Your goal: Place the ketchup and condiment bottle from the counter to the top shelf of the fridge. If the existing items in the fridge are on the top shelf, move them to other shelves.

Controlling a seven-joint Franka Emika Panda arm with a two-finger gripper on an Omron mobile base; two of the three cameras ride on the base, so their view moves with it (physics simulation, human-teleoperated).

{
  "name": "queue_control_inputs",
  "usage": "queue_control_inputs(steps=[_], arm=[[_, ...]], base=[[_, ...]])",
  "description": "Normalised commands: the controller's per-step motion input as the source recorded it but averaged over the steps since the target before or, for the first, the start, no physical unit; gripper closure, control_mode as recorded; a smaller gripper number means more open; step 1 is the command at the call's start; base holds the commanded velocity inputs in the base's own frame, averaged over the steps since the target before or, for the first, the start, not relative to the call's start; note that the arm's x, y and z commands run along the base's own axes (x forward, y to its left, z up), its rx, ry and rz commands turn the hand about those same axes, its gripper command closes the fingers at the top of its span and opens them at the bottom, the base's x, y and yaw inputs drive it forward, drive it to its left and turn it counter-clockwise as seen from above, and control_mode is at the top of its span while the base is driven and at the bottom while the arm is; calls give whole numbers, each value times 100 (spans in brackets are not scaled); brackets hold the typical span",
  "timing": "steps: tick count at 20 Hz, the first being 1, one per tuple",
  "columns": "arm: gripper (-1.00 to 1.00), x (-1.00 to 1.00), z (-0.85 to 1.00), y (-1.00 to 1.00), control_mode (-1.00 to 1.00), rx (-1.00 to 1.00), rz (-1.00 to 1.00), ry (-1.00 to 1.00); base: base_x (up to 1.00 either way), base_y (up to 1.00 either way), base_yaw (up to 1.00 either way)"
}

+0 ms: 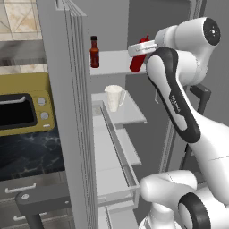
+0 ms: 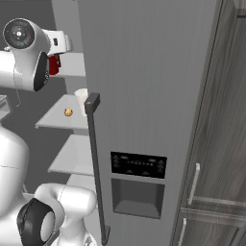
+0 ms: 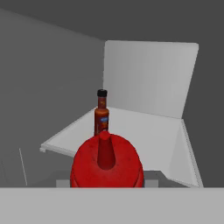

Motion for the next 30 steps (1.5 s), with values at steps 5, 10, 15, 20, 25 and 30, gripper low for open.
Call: queue_control_inputs(steps=[5,10,15,20,25,30], arm=[[100,45,-6,0,-100,-1,0,1],[100,33,-15,0,-100,-2,0,0],[100,32,-27,0,-100,-8,0,5],[100,25,-19,0,-100,-8,0,6],[100,22,41,0,-100,1,0,2],[100,9,34,0,-100,0,0,4]], base=[[0,0,0],[0,0,0],[0,0,0],[0,0,0],[0,0,0],[0,0,0]])
